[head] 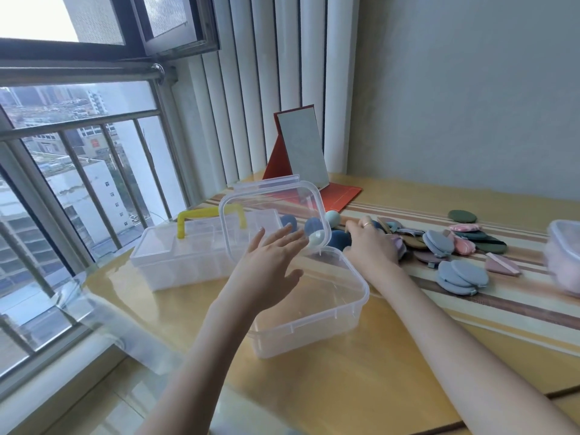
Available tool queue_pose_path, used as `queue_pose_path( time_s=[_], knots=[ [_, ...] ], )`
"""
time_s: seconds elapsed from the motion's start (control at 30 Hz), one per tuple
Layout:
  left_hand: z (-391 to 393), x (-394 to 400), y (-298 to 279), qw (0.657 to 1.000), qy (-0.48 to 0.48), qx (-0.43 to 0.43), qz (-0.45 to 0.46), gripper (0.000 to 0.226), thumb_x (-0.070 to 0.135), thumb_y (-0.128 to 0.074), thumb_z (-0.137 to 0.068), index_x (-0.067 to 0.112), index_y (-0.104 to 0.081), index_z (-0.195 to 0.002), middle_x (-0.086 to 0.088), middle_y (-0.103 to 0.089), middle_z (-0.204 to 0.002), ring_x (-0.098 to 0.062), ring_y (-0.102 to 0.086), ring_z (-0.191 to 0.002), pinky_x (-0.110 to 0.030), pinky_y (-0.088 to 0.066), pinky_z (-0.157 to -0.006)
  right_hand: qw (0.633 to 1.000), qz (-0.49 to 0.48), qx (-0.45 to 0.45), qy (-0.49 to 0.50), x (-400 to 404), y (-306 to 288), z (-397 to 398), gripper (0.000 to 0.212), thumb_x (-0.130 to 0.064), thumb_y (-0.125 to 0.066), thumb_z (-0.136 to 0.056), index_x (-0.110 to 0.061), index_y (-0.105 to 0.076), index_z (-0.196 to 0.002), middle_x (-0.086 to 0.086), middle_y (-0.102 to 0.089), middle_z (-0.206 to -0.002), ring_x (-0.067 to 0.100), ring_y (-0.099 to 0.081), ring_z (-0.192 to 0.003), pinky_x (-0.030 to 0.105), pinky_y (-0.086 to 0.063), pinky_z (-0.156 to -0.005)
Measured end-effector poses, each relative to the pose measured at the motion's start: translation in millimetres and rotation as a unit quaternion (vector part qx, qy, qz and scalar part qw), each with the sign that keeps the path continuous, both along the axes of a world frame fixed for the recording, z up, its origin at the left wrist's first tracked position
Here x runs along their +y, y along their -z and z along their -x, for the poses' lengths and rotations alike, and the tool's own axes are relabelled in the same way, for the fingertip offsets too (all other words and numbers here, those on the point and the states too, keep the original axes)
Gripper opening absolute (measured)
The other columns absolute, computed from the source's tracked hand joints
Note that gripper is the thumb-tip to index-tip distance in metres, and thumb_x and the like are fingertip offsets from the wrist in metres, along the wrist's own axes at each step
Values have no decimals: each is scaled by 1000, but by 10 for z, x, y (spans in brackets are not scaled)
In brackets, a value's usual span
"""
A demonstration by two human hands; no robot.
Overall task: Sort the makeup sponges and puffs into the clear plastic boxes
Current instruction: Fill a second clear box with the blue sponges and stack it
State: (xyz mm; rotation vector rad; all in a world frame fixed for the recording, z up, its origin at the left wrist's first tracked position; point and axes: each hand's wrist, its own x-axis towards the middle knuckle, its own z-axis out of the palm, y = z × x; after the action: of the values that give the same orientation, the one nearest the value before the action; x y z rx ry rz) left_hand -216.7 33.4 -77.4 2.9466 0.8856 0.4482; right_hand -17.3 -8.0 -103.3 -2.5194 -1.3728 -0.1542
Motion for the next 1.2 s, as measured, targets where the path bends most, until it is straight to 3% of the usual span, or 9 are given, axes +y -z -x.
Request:
queue_pose_path(
  time_s=[0.23,0.33,0.43,0.53,0.63,0.83,0.97,1.1,1.2],
  knots=[
    [-1,14,4,1000,3,-6,-2,54,34,-49,-96,32,-30,-147,15,-22,-155,-6,-5,-146,-44,4,-120,986,-139,93,8,-113,36,-46,29,-13,-51,-86,-13,-51,-115,5,-50,-127,30,-55,-103,32,-33,-71],
    [-7,16,11,1000,2,-6,-4,54,34,-49,-96,33,-29,-146,15,-22,-155,-6,-5,-146,-44,5,-120,989,-91,115,11,-119,-14,-86,41,-17,-51,-86,-13,-51,-127,8,-45,-134,31,-53,-105,37,-41,-82],
    [-12,11,13,1000,0,-3,-5,54,35,-48,-96,34,-29,-146,15,-21,-156,-6,-5,-146,-44,5,-120,993,-37,111,16,-131,-45,-90,37,-28,-50,-87,-11,-55,-119,11,-37,-131,29,-47,-85,42,-42,-90],
    [-10,22,26,1000,1,0,-11,55,35,-49,-96,33,-29,-147,15,-20,-156,-5,-4,-146,-42,6,-120,995,-27,92,-3,-136,0,-87,38,-35,-57,-84,-13,-48,-113,10,-35,-125,29,-52,-84,35,-41,-77],
    [-16,25,28,1000,1,3,-9,55,35,-49,-96,33,-29,-147,15,-20,-156,-5,-5,-146,-42,6,-119,994,-50,97,-8,-152,-2,-111,28,-22,-61,-82,-16,-46,-105,10,-43,-119,28,-53,-80,32,-37,-69],
    [-26,25,34,1000,0,-9,-14,54,34,-49,-96,33,-30,-147,14,-24,-155,-6,-7,-146,-40,6,-119,981,-176,84,4,-191,-209,-94,23,-19,-58,-85,-16,-50,-106,8,-47,-106,27,-47,-78,30,-37,-64],
    [-9,6,26,998,-2,-56,-13,68,37,-48,-96,28,-10,-151,6,-28,-155,-10,-22,-143,-35,-2,-118,900,-313,297,-67,-190,-471,106,23,-22,-66,-81,-21,-58,-104,0,-57,-96,22,-57,-81,26,-46,-58],
    [9,-39,-23,977,37,-195,82,94,48,-59,-85,27,5,-151,-1,-32,-152,-16,-43,-131,-37,-40,-106,784,-186,548,-225,-240,-653,473,30,-15,-63,-86,-23,-50,-113,6,-57,-106,23,-62,-78,37,-56,-57],
    [66,-21,5,967,79,-231,76,94,36,-71,-78,25,-13,-151,-3,-44,-137,-10,-47,-117,-22,-42,-94,845,-90,469,-241,-202,-603,633,40,-25,-65,-82,-27,-45,-116,5,-58,-104,21,-61,-90,41,-57,-77]
  ],
)
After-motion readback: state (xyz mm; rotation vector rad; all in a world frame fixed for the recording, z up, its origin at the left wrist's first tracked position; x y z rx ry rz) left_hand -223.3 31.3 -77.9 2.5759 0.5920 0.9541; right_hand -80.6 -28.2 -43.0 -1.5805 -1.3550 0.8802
